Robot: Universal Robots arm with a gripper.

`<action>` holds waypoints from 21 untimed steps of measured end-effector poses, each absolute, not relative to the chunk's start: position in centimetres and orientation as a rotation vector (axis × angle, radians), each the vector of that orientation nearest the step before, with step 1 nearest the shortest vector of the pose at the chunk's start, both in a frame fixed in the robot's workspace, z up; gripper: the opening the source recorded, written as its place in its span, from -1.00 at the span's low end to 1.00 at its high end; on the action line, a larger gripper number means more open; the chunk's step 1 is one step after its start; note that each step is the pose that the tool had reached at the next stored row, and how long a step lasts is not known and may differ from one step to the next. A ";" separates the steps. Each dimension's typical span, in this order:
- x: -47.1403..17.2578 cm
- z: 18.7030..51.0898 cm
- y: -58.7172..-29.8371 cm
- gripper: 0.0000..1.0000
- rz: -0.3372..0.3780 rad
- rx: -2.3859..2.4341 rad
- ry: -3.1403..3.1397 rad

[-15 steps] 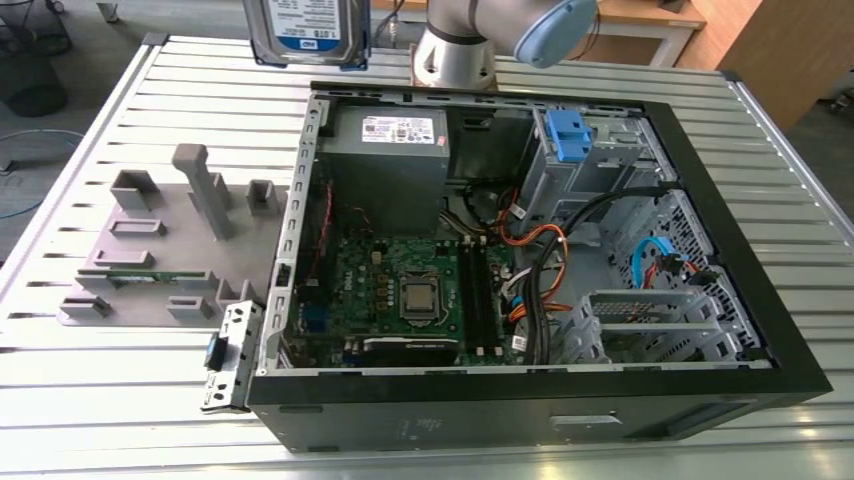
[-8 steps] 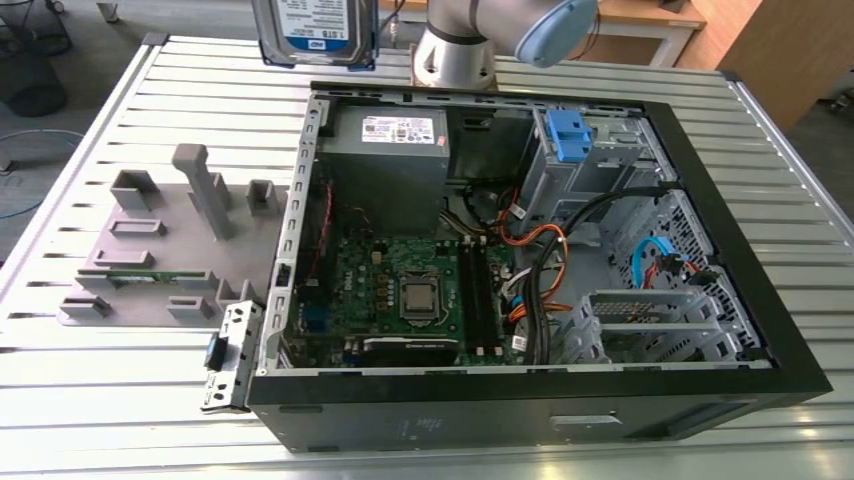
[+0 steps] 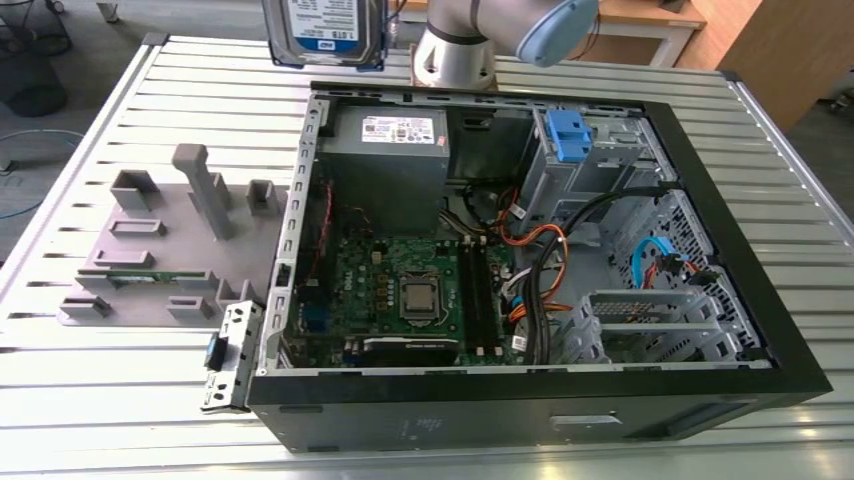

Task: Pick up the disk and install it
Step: 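Pick up the disk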

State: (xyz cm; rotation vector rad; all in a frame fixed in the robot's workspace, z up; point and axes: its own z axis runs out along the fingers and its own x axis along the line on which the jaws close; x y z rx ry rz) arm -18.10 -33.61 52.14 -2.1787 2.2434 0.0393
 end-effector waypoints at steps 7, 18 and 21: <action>-17.4 52.1 -33.6 -0.31 0.039 -2.179 2.243; -15.9 52.1 -33.6 -0.31 0.039 -2.179 2.243; -15.3 52.1 -33.6 -0.31 0.039 -2.179 2.243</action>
